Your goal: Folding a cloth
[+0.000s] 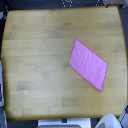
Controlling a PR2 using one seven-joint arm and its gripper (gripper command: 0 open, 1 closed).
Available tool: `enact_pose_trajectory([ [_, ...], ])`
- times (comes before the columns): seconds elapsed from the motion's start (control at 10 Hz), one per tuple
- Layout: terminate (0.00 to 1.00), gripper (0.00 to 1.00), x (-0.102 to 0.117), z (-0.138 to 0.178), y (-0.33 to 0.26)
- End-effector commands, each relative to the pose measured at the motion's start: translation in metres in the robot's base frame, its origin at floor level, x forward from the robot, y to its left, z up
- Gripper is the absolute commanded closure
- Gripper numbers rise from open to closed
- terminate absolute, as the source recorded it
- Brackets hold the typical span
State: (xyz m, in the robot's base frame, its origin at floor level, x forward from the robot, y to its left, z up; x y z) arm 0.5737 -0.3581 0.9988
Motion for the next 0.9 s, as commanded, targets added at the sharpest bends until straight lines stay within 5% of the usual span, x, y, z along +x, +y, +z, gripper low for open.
enact_pose_trajectory([
  [0.0,0.00,0.00,0.000,0.000,0.000],
  [0.3,0.00,0.00,-0.014,-0.003,-0.010],
  [0.5,0.00,0.00,-0.057,-0.017,-0.018],
  [0.8,0.00,0.00,-0.091,-0.030,-0.010],
])
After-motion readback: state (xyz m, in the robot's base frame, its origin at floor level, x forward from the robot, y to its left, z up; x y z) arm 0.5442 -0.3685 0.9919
